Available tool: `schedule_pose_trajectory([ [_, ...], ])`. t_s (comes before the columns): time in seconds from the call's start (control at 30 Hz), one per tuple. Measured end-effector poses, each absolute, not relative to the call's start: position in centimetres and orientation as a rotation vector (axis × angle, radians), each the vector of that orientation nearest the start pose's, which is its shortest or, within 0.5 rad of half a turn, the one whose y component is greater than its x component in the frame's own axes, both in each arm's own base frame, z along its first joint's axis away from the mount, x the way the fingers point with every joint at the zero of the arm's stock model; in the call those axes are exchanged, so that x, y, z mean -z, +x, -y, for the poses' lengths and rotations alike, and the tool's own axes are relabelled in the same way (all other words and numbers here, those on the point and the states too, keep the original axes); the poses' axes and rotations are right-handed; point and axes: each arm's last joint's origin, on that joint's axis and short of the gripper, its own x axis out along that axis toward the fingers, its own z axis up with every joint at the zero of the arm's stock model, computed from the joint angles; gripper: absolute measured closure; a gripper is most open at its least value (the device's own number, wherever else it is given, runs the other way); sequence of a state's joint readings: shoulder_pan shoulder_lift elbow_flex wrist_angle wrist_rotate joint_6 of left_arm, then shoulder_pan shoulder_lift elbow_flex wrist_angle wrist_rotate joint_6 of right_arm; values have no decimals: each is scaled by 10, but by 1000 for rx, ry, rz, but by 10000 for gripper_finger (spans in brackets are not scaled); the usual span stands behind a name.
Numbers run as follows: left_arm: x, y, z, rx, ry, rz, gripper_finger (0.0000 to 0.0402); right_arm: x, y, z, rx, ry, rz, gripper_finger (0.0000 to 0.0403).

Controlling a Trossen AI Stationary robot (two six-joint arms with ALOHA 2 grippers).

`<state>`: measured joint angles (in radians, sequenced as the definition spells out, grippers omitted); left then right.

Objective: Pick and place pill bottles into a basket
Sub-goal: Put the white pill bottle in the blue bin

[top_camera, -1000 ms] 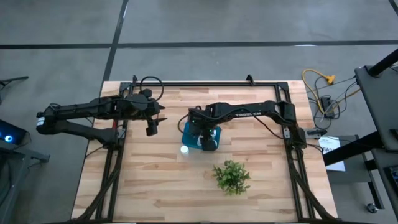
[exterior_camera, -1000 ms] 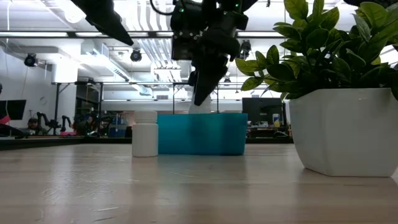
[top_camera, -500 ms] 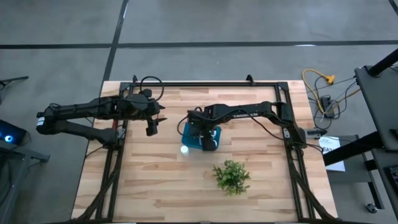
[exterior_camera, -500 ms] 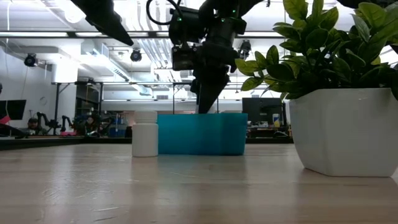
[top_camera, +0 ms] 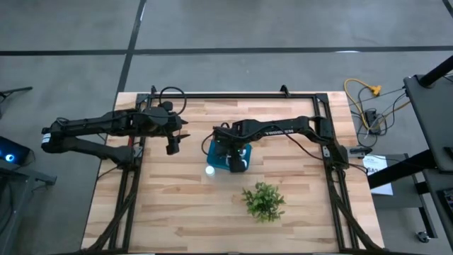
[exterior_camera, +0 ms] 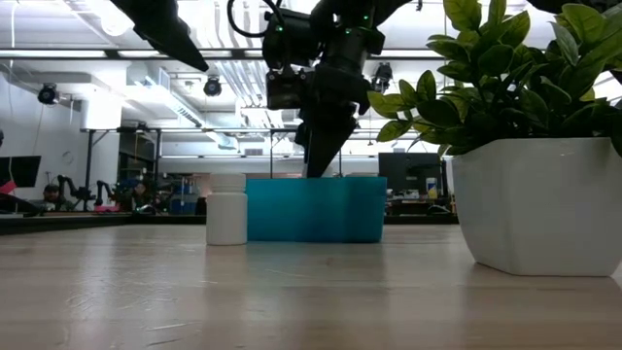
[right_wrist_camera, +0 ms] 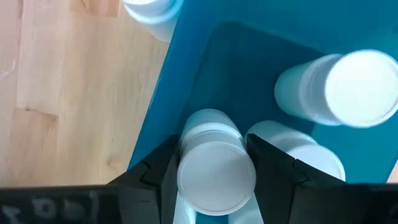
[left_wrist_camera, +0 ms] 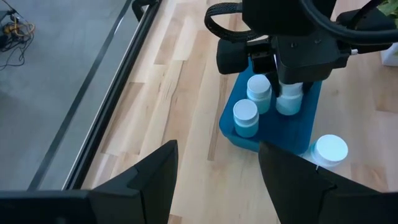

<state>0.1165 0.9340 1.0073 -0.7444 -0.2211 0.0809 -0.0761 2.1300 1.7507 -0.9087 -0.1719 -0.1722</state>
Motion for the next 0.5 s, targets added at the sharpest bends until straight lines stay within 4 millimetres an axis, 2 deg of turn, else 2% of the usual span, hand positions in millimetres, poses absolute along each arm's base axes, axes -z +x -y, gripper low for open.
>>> schedule_pose_trajectory([
  [0.5, -334, 176, -27, -297, 112, -687, 195, -198, 437, 27, -194, 11, -1263, 259],
])
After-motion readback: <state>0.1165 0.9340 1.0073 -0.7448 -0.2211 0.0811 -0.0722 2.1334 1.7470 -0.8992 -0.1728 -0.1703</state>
